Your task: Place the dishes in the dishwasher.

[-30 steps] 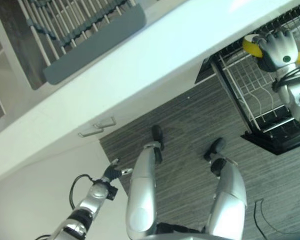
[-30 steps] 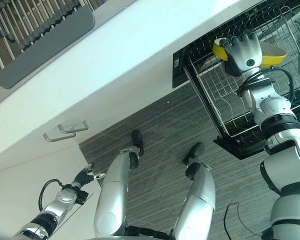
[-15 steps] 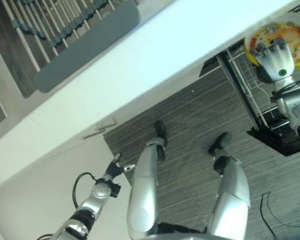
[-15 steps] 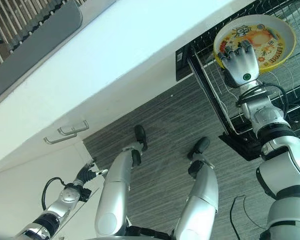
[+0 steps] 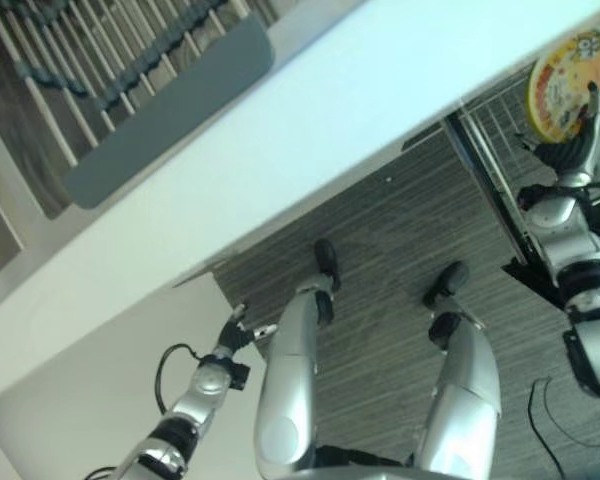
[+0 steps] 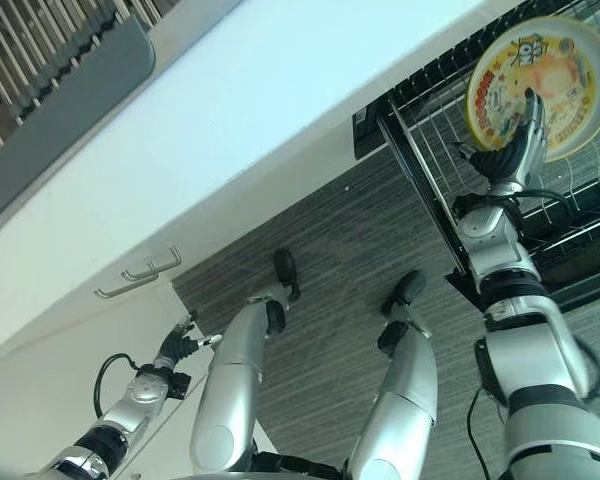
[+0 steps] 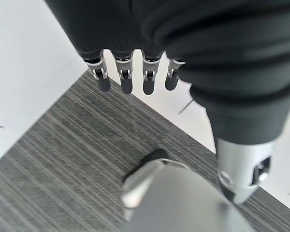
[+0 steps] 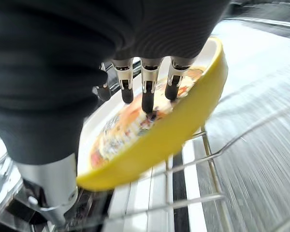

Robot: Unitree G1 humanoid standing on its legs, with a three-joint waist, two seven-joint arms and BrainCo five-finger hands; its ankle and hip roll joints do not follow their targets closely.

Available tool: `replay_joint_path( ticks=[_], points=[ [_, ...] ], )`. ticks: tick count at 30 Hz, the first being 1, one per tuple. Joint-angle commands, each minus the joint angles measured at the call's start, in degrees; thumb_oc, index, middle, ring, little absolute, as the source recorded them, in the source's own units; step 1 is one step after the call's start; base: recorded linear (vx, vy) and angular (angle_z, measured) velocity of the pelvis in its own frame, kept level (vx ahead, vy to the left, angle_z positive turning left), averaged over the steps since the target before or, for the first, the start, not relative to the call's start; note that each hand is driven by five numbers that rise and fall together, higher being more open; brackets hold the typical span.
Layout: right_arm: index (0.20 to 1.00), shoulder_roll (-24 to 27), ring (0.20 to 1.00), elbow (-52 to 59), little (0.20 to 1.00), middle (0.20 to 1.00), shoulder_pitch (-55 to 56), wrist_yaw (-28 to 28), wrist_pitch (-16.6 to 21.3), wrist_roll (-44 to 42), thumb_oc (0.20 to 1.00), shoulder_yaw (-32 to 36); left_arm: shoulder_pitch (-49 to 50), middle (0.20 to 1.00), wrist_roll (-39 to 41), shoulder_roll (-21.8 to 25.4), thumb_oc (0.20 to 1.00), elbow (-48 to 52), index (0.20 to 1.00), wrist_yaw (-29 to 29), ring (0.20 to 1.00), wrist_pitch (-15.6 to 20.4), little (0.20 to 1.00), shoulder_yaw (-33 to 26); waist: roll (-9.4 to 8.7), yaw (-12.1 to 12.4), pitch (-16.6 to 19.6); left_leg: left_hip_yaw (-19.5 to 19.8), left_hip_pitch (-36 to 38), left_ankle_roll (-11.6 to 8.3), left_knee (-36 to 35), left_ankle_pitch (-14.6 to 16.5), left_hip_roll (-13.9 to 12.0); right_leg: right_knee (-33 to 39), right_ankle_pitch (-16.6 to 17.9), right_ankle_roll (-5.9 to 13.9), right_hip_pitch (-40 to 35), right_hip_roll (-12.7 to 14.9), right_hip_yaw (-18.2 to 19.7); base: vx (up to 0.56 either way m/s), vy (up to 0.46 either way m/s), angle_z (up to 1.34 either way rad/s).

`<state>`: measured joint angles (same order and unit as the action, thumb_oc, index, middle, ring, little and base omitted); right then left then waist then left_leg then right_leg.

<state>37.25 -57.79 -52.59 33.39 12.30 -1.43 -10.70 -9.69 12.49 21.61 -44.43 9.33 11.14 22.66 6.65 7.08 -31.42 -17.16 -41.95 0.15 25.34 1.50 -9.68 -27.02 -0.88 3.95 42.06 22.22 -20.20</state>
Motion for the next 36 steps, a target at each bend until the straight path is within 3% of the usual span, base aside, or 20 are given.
replay_joint_path(
  ticks=[1, 5, 7, 10, 12, 15, 19, 20, 25, 27, 28, 31, 36],
  points=[
    [1.000, 2.95, 1.000, -2.36, 1.000, 1.000, 2.77, -4.28, -1.10, -5.11, 1.000, -3.03, 1.67, 1.000, 1.89, -2.12, 1.000, -0.43, 1.000, 0.43, 1.000, -2.62, 1.000, 3.24, 4.46, -0.34, 1.62, 4.25, 0.09, -3.01, -5.29, 1.12, 0.13, -8.78, -7.88, 1.92, 3.96, -1.37, 3.37, 0.03, 0.049, -0.02],
    [1.000, 1.94, 1.000, -1.66, 1.000, 1.000, 2.78, -4.42, 1.08, -7.54, 1.000, -2.01, 1.34, 1.000, 2.21, -3.01, 1.000, -1.27, 1.000, 0.50, 1.000, -3.60, 1.000, 3.10, 4.67, -0.73, 1.62, 3.71, 1.30, -3.18, -5.58, 0.77, -0.10, -9.27, -8.24, 1.63, 3.26, -1.69, 3.77, 0.03, 0.051, -0.03],
    [1.000, 0.94, 1.000, -0.71, 1.000, 1.000, 2.15, -0.06, 5.46, -14.13, 1.000, 0.03, 1.47, 1.000, 2.13, -3.56, 1.000, -1.72, 1.000, 0.34, 1.000, -3.84, 1.000, 3.46, 4.90, -0.89, 1.62, 3.40, 2.59, -3.17, -5.68, 0.87, -0.16, -9.37, -8.54, 1.37, 2.41, -1.94, 4.20, 0.02, 0.047, -0.01],
    [1.000, -0.84, 1.000, 1.41, 1.000, 1.000, 0.90, 5.48, 11.67, -15.79, 1.000, 4.23, 1.65, 1.000, 2.00, -4.72, 1.000, -2.68, 1.000, 0.68, 1.000, -4.43, 1.000, 4.01, 4.96, -1.25, 1.62, 3.15, 5.23, -3.20, -6.18, 1.14, -0.03, -8.68, -8.83, 1.34, 0.11, -2.54, 4.64, 0.01, 0.065, -0.05],
    [1.000, -2.19, 1.000, 3.29, 1.000, 1.000, 0.55, 8.14, 13.71, -17.35, 1.000, 5.57, 1.75, 1.000, 2.52, -5.33, 1.000, -3.38, 1.000, 0.86, 1.000, -4.72, 1.000, 4.22, 4.84, -1.56, 1.62, 2.81, 7.11, -3.28, -6.62, 1.23, 0.01, -7.95, -8.93, 1.33, -1.68, -2.99, 4.90, 0.00, 0.059, -0.06],
    [1.000, -4.83, 1.000, 6.36, 1.000, 1.000, 1.59, 6.88, 15.94, -20.22, 1.000, 8.02, 1.97, 1.000, 2.80, -5.95, 1.000, -4.63, 1.000, 0.84, 1.000, -5.07, 1.000, 4.06, 4.27, -2.25, 1.62, 1.99, 10.91, -3.18, -7.21, 1.68, -0.11, -6.86, -9.17, 1.24, -5.33, -3.48, 5.06, -0.01, 0.058, -0.14],
    [1.000, -7.47, 1.000, 10.11, 1.000, 1.000, 3.96, 3.27, 15.84, -23.10, 1.000, 9.21, 2.70, 1.000, 2.26, -6.21, 1.000, -6.45, 1.000, 0.50, 1.000, -5.12, 1.000, 3.08, 3.23, -2.98, 1.62, 0.46, 16.46, -2.92, -7.93, 2.32, -0.46, -6.00, -9.49, 1.26, -10.46, -3.66, 4.90, 0.01, 0.034, -0.08],
    [1.000, -9.75, 1.000, 13.35, 1.000, 1.000, 7.04, 1.57, 17.01, -24.93, 1.000, 9.83, 3.40, 1.000, 1.37, -6.37, 1.000, -8.38, 1.000, 0.28, 1.000, -5.24, 1.000, 1.78, 2.13, -3.67, 1.62, -0.54, 21.04, -2.68, -8.13, 2.94, -0.83, -5.56, -9.85, 1.21, -14.94, -3.53, 4.61, 0.03, 0.009, -0.06],
    [1.000, -13.56, 1.000, 20.53, 1.000, 1.000, 12.42, 1.51, 18.69, -24.44, 1.000, 9.68, 5.16, 1.000, -0.04, -6.88, 1.000, -11.92, 1.000, -0.41, 1.000, -5.40, 1.000, -0.73, -0.16, -4.98, 1.62, -1.81, 30.01, -2.60, -9.54, 3.35, -1.11, -2.86, -9.87, 1.22, -24.34, -3.89, 3.96, 0.05, -0.005, -0.12],
    [1.000, -14.71, 1.000, 24.73, 1.000, 1.000, 14.23, -1.21, 17.54, -24.85, 1.000, 9.03, 5.90, 1.000, -0.39, -7.35, 1.000, -13.47, 1.000, -0.83, 1.000, -5.13, 1.000, -1.68, -0.97, -5.77, 1.62, -2.52, 34.20, -2.80, -10.89, 3.24, -1.37, -0.73, -9.73, 1.21, -28.79, -4.41, 3.72, 0.07, 0.011, -0.10],
    [1.000, -15.90, 1.000, 29.93, 1.000, 1.000, 16.45, -11.12, 17.82, -34.96, 1.000, 7.41, 6.56, 1.000, -0.62, -7.66, 1.000, -15.21, 1.000, -2.22, 1.000, -4.88, 1.000, -3.08, -1.91, -6.61, 2.36, -3.20, 38.48, -3.17, -12.48, 2.94, -1.65, 2.09, -9.51, 0.99, -33.58, -5.01, 3.67, 0.09, 0.010, -0.10],
    [1.000, -17.10, 1.000, 36.47, 1.000, 1.000, 22.16, -19.65, 15.83, -42.53, 1.000, 6.84, 7.97, 1.000, -1.47, -7.82, 1.000, -16.89, 1.000, -2.98, 1.000, -4.60, 1.000, -4.56, -3.12, -7.81, 5.55, -3.89, 41.59, -3.49, -14.19, 2.94, -1.89, 5.21, -9.40, 0.89, -37.22, -5.69, 3.56, 0.10, -0.008, -0.13],
    [1.000, -14.91, 1.000, 48.97, 1.000, 1.000, 36.23, -25.15, 12.40, -40.10, 1.000, 9.66, 12.75, 1.000, -5.41, -8.08, 1.000, -17.18, 1.000, -3.78, 1.000, -7.00, 1.000, -8.77, -5.47, -10.42, 12.71, -5.65, 46.84, -3.45, -16.08, 3.55, -2.34, 10.68, -8.14, 1.23, -42.96, -7.11, 3.48, 0.14, -0.053, -0.09]
  ],
)
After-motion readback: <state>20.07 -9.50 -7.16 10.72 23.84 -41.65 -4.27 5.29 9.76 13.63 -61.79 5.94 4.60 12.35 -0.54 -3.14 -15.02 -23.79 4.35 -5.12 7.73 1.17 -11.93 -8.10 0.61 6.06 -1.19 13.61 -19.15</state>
